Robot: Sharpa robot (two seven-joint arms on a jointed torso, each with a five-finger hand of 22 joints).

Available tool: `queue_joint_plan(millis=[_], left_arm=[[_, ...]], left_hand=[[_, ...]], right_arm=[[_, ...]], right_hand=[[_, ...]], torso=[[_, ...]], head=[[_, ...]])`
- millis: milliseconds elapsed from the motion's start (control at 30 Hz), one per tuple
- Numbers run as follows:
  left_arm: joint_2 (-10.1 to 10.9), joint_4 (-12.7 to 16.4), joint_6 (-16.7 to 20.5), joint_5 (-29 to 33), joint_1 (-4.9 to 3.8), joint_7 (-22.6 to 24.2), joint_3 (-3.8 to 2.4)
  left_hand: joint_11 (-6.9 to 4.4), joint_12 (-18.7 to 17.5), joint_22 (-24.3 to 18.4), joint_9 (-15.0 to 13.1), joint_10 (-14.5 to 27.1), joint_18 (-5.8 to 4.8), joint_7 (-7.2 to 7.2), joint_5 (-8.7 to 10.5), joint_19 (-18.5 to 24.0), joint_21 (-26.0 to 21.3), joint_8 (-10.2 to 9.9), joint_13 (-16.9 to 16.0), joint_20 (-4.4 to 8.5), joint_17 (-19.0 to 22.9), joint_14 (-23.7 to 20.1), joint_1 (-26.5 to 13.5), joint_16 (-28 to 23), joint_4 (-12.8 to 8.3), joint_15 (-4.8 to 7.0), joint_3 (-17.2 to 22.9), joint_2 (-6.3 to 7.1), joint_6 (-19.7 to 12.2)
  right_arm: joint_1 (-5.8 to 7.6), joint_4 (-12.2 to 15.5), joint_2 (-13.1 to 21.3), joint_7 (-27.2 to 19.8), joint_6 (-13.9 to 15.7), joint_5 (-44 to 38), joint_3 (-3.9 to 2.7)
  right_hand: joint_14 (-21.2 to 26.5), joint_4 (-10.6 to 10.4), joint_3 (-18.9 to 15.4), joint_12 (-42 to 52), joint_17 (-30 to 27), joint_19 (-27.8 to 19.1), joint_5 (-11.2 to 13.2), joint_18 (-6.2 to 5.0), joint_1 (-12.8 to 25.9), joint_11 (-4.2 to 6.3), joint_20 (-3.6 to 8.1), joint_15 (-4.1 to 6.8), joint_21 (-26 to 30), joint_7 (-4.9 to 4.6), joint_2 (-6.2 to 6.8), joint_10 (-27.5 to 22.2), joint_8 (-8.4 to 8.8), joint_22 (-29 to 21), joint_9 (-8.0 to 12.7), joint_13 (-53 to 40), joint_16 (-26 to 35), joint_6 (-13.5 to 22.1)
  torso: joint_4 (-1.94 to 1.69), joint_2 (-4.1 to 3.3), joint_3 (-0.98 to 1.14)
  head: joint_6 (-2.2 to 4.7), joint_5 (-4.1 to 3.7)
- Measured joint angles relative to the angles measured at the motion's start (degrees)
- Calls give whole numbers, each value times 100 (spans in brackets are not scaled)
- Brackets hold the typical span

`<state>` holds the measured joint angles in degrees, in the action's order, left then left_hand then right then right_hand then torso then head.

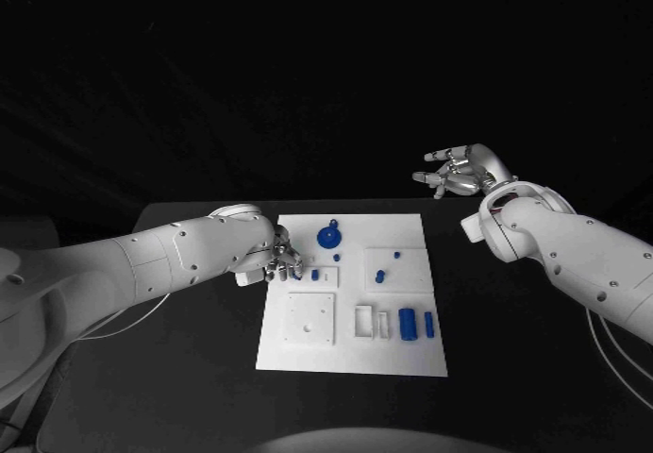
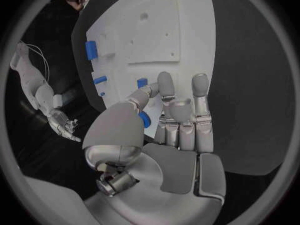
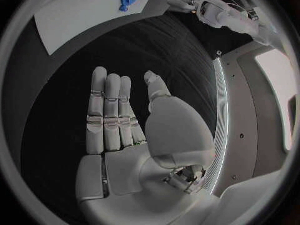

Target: Assemble the parts on the task board

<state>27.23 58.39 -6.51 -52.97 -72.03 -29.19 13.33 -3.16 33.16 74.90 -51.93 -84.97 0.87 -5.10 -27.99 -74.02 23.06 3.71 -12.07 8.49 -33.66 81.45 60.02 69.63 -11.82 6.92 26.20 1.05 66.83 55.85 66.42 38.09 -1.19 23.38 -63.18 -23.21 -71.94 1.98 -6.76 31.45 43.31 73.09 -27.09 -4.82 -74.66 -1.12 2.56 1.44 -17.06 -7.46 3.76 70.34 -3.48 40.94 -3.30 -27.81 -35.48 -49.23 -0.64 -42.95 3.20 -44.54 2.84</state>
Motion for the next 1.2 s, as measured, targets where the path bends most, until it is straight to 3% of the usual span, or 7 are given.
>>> queue_joint_plan(millis=[133,533,1200], left_arm=[[-44,-64,-67,23,-4,-29,-3],[-150,-147,-249,43,-8,-141,-5],[-176,-117,-109,-47,27,-138,-3]], left_hand=[[0,0,0,-22,0,0,0,5,0,0,-1,0,0,-6,-7,0,0,-7,-8,7,0,0],[0,0,4,-457,0,0,0,32,0,0,13,0,0,-5,12,0,0,-43,-1,28,0,0],[22,21,2,-446,-22,-2,-23,-2,0,22,24,-1,0,-42,-6,-46,26,-46,14,31,-46,23]], right_arm=[[0,-4,-5,0,-3,0,0],[0,-8,-20,-1,-17,1,0],[0,-10,-28,0,-36,3,0]], right_hand=[[0,0,0,0,0,0,0,0,0,0,0,0,0,0,0,0,0,0,0,0,0,0],[0,0,0,0,1,0,1,0,0,0,0,0,24,0,0,0,0,11,0,5,0,0],[0,0,0,0,-5,0,-21,0,0,0,0,0,23,0,0,0,0,22,0,4,0,0]], torso=[[-1,1,0],[1,1,-2],[-8,4,-7]], head=[[-5,2],[-15,4],[4,-11]])
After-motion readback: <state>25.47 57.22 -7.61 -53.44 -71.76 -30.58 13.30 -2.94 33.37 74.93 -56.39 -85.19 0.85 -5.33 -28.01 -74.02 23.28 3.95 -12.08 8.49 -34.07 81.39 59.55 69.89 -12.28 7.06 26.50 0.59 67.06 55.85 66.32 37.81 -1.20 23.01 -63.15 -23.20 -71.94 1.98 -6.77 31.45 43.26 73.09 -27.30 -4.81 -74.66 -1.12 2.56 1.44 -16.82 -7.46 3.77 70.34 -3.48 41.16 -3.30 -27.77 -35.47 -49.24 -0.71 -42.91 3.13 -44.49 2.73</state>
